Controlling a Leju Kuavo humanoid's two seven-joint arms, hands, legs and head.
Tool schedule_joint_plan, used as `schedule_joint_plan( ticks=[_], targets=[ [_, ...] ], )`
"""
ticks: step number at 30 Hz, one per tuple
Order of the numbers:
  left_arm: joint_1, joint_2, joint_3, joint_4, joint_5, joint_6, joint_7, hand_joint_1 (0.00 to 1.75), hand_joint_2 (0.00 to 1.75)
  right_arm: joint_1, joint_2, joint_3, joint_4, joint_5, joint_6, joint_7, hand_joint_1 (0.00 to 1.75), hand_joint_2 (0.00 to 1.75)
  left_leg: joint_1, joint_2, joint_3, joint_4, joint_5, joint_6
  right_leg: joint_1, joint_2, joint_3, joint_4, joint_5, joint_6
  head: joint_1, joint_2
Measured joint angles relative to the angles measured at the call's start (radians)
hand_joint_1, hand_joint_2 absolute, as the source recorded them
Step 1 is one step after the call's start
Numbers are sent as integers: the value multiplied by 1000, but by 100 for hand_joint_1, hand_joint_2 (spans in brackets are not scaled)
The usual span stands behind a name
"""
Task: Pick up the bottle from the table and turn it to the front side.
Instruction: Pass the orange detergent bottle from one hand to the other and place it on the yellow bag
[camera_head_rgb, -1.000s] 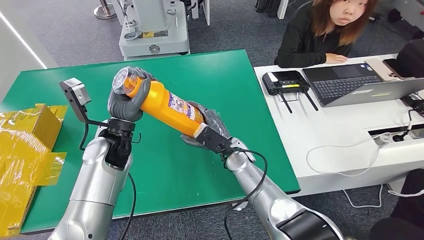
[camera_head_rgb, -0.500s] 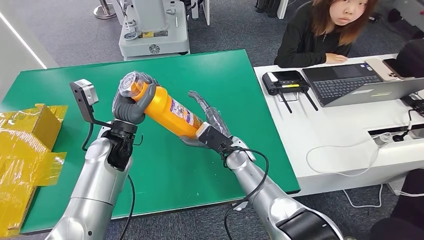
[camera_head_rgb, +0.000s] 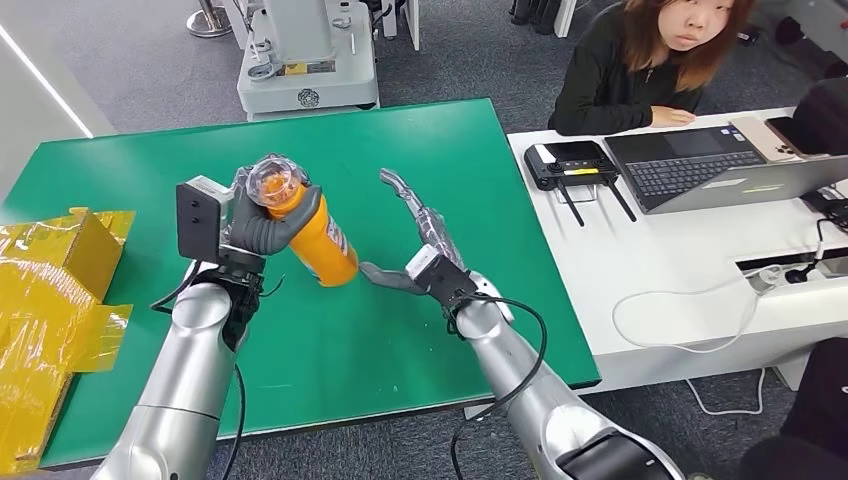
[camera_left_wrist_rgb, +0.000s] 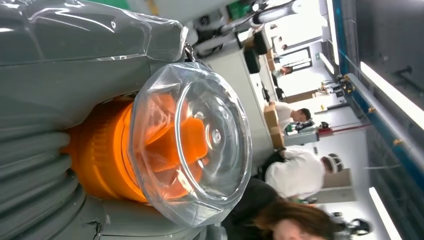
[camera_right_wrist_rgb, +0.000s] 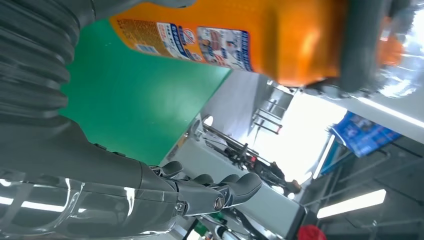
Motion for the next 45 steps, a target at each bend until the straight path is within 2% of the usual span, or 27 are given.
schedule_joint_plan(
  ticks=[6,12,18,23,28,34,38,41,45],
  targets=[
    [34,9,-50,-90,-200,66,15,175,175,101,-11,1,-175,-54,29,6,0,175,0,0,-1,0,0,0,0,0,-1,0,0,0,0,0],
    [30,11,-99,-149,-335,93,15,175,175,186,-21,7,-311,-85,55,15,0,175,0,0,-1,0,0,0,0,0,-1,0,0,0,0,0],
    [11,15,-168,-189,-500,138,23,175,175,257,-22,27,-396,-89,88,21,0,175,0,0,-1,0,0,0,0,0,-1,0,0,0,0,0],
    [-28,27,-230,-198,-626,157,66,175,175,316,-28,33,-450,-90,105,30,0,175,0,0,-1,0,0,0,0,1,-1,0,0,0,0,0],
    [-58,45,-243,-183,-704,211,103,175,175,347,-39,39,-455,-95,114,18,0,175,0,1,-1,0,0,0,0,1,-2,0,0,0,0,0],
    [-118,115,-239,-96,-831,325,125,175,175,371,-69,94,-433,-137,66,1,0,175,0,1,-1,0,0,0,0,2,-2,0,0,0,0,0],
    [-175,191,-222,-20,-927,372,174,175,175,398,-90,135,-438,-166,42,0,0,175,0,3,-1,0,0,0,0,4,-2,1,0,0,0,0],
    [-219,247,-194,33,-959,388,189,175,175,426,-103,153,-450,-176,32,0,0,175,0,4,-1,-1,0,0,0,4,-2,1,0,0,0,0],
    [-265,293,-164,91,-1000,391,204,175,175,452,-115,165,-465,-183,19,0,0,175,0,3,-2,-1,0,0,0,3,-3,1,0,0,0,0]
  ],
)
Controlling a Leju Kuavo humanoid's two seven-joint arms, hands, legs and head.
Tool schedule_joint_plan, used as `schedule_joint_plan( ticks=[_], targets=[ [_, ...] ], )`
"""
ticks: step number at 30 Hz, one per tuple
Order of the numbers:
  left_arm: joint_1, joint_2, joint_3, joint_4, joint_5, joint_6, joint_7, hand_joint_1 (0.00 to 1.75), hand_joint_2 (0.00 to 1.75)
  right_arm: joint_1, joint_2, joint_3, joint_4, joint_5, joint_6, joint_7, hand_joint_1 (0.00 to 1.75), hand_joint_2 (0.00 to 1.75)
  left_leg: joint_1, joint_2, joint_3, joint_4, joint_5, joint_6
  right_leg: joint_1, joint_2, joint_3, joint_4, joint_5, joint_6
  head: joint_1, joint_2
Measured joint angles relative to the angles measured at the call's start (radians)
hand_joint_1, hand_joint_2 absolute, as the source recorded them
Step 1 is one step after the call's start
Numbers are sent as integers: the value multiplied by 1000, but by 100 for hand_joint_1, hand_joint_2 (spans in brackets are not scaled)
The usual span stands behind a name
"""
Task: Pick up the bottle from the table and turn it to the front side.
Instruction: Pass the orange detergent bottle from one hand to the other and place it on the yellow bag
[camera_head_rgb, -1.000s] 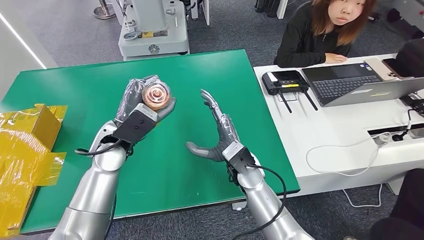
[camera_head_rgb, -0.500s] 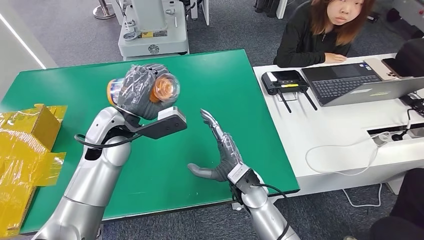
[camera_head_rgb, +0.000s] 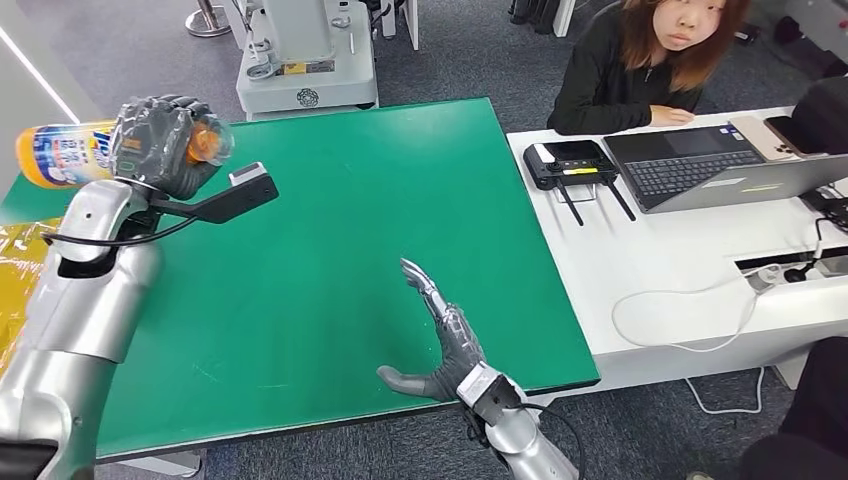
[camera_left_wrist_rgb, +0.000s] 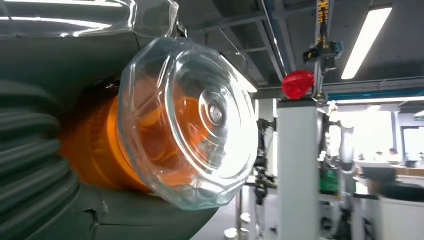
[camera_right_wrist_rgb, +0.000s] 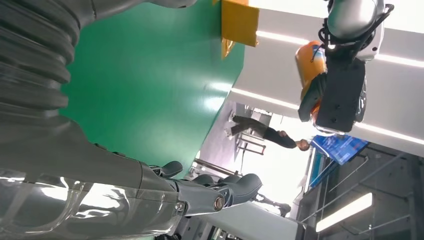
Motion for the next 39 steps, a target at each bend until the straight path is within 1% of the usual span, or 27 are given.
schedule_joint_plan(
  ticks=[6,11,16,23,29,34,39],
  targets=[
    [-47,43,6,56,-66,3,21,175,175,41,-14,9,-30,-9,-26,0,0,175,0,0,-1,0,0,0,0,0,0,0,0,0,0,0],
    [-56,72,6,78,-121,-1,40,175,175,72,-24,12,-54,-16,-37,0,0,175,-1,0,-1,0,0,0,0,0,0,-1,0,0,0,0],
    [-63,96,6,95,-180,-51,48,175,175,81,-32,12,-63,-32,-44,0,0,175,0,1,-1,0,0,0,0,0,0,-1,0,0,0,0],
    [-69,141,6,115,-191,-104,30,175,175,92,-48,6,-75,-53,-46,0,0,175,0,1,-1,0,0,0,0,1,0,0,0,0,0,0],
    [-38,212,6,108,-135,-160,-3,175,175,121,-62,-14,-101,-55,-50,0,0,175,0,2,-1,0,0,0,0,2,0,0,0,0,0,0],
    [32,298,6,57,-77,-196,-21,175,175,144,-69,-40,-120,-50,-44,0,0,175,0,3,-1,0,0,0,0,2,-1,0,0,0,0,0],
    [99,370,6,8,-54,-202,-24,175,175,157,-72,-54,-129,-49,-46,0,0,175,0,3,-1,-1,0,0,0,2,-1,0,0,0,0,0]
  ],
)
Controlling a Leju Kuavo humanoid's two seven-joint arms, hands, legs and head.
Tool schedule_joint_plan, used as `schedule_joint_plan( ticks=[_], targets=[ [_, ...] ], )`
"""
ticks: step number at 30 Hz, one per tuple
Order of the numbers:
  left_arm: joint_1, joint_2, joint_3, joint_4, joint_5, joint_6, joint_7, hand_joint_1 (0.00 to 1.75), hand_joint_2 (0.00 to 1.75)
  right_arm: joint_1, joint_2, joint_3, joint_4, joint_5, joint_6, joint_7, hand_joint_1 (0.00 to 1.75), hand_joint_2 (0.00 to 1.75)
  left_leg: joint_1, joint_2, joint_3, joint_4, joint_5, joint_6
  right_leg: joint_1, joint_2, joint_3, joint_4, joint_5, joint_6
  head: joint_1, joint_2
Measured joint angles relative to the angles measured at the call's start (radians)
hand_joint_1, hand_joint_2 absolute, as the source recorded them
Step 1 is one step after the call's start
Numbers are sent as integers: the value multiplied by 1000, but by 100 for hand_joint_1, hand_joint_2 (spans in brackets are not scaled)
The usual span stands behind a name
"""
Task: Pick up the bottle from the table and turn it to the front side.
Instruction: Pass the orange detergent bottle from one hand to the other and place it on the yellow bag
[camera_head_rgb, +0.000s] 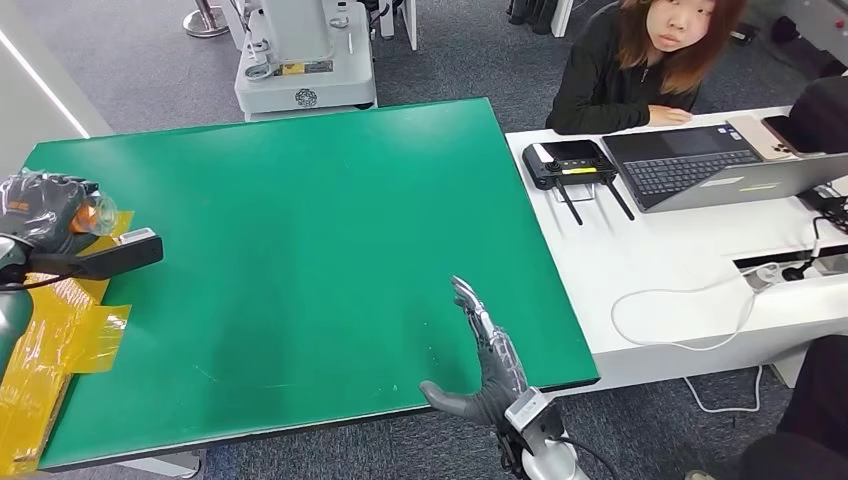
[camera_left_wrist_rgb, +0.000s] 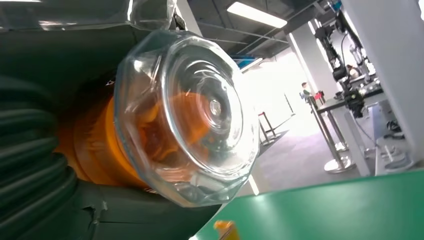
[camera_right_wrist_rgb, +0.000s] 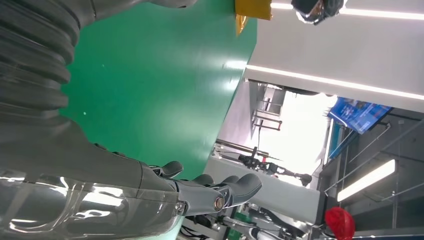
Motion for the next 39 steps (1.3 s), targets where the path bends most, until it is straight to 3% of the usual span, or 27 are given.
schedule_joint_plan(
  ticks=[10,24,33,39],
  targets=[
    [118,89,0,-63,30,1,-19,175,175,3,0,1,3,-3,-14,0,0,175,0,0,0,0,0,0,0,0,0,0,0,0,0,0],
    [260,231,0,-160,180,-73,-35,175,175,-34,0,16,31,-13,24,0,0,175,0,0,0,0,0,0,0,0,0,0,0,0,0,0],
    [394,234,0,-190,187,-37,-5,175,175,-42,0,16,36,-1,43,0,0,175,0,0,0,0,0,0,0,0,0,-1,0,0,0,0],
    [420,184,-13,-175,139,-23,-22,175,175,-64,5,16,49,3,58,0,0,175,0,0,0,0,0,0,0,-1,0,-1,0,0,0,0]
  ],
)
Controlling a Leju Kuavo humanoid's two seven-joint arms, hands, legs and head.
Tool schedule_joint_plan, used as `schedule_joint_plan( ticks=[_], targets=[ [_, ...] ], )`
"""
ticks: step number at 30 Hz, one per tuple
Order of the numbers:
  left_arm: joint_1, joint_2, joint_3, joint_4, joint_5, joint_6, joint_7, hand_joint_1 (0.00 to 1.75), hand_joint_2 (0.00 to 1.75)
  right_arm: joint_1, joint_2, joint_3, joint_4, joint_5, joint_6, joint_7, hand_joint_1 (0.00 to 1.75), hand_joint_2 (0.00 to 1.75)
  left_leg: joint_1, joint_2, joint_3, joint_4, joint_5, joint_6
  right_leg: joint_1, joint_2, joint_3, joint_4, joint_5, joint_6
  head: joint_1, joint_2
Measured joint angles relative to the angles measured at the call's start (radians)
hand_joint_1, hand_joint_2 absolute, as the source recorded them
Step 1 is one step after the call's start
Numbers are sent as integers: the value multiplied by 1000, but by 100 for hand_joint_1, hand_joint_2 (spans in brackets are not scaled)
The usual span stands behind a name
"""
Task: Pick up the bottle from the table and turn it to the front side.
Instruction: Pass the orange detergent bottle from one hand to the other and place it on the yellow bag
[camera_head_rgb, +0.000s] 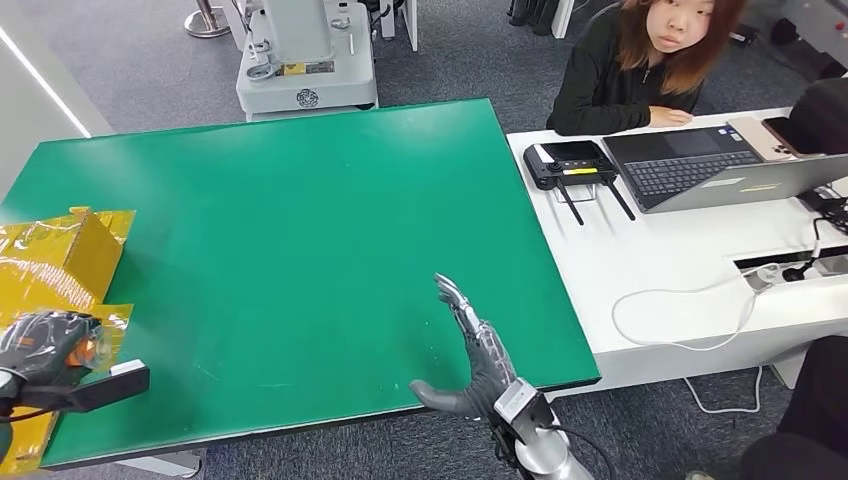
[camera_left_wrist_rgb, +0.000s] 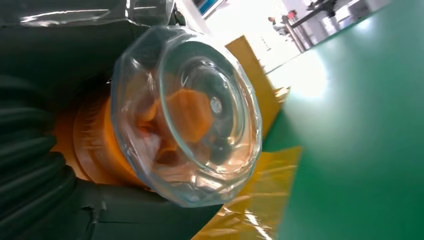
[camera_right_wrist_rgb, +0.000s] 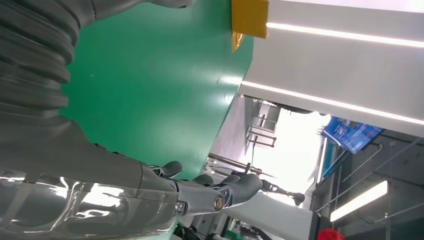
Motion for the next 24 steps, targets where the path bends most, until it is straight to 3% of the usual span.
schedule_joint_plan(
  ticks=[16,24],
  targets=[
    [-117,-244,-73,198,-17,65,-49,175,175,-54,21,0,53,14,-13,0,0,175,0,0,-1,1,0,0,0,0,0,0,1,0,0,0],
    [-171,-309,-73,291,-17,97,-50,175,175,-55,23,-2,67,16,-18,0,0,175,0,0,-1,1,0,0,0,0,0,0,1,0,0,0]
  ],
)
